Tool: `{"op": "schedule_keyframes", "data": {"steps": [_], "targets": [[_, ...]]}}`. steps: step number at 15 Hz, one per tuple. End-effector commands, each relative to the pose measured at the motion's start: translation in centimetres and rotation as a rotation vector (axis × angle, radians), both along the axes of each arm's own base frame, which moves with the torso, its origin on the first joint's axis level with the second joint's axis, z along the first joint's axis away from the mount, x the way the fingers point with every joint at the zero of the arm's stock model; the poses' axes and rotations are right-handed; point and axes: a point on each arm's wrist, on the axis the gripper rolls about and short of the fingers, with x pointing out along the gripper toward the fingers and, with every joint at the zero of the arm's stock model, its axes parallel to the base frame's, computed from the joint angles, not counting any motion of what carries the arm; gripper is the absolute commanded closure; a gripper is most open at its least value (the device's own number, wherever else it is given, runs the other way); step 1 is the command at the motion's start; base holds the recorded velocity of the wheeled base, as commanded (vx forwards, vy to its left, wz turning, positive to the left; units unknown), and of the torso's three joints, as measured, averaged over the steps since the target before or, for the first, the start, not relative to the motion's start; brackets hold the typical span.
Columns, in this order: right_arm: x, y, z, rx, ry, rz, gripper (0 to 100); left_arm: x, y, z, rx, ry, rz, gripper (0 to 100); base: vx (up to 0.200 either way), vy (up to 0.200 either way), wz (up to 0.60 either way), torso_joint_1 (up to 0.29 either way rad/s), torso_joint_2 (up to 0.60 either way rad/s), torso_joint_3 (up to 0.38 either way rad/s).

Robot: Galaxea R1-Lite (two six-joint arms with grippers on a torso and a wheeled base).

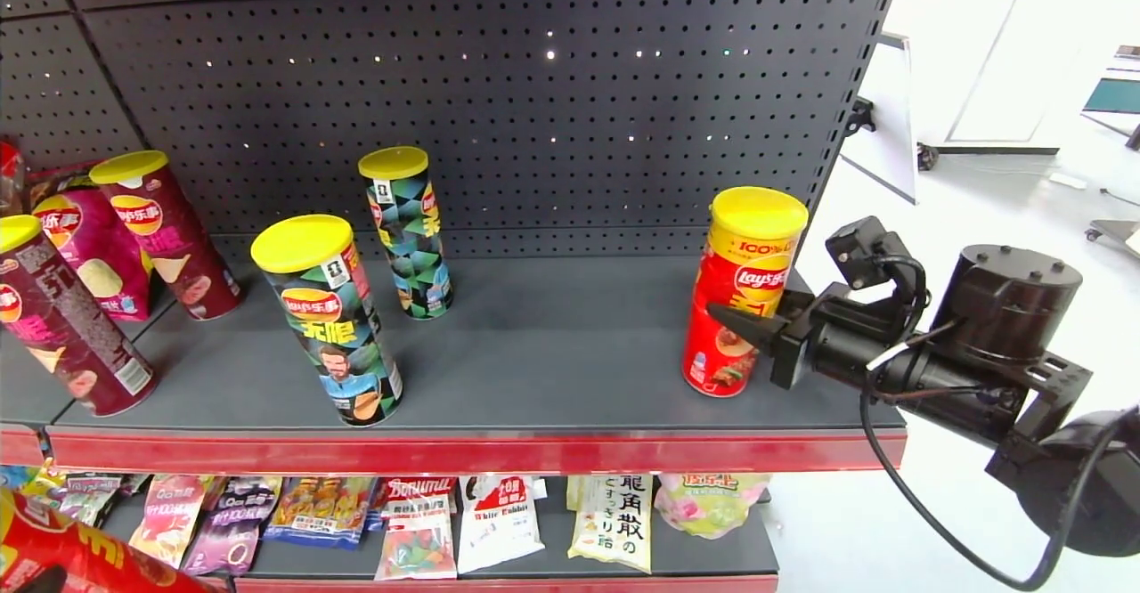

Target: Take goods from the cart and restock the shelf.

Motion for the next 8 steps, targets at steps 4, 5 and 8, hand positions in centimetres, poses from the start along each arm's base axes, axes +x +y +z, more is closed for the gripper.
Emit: {"op": "schedule_keyframes", "data": {"steps": [4,5,8], "targets": [[-0.6,-0.1,-0.6,-0.016,0.02,-0.009,100,-0.2,0.0,0.0,-0.002,-0.007,0.0,100,0.0,0.0,0.0,0.0,0.0,0.0],[-1.0,0.0,-0.4,-0.016,0.013,-0.003,100,-0.2,0.0,0.0,-0.002,-0.009,0.0,100,0.0,0.0,0.0,0.0,0.0,0.0],[-1.2,0.0,-0.2,-0.01,0.01,-0.038,100,-0.1,0.0,0.0,-0.001,-0.008,-0.001,100,0.0,0.0,0.0,0.0,0.0,0.0]]}}
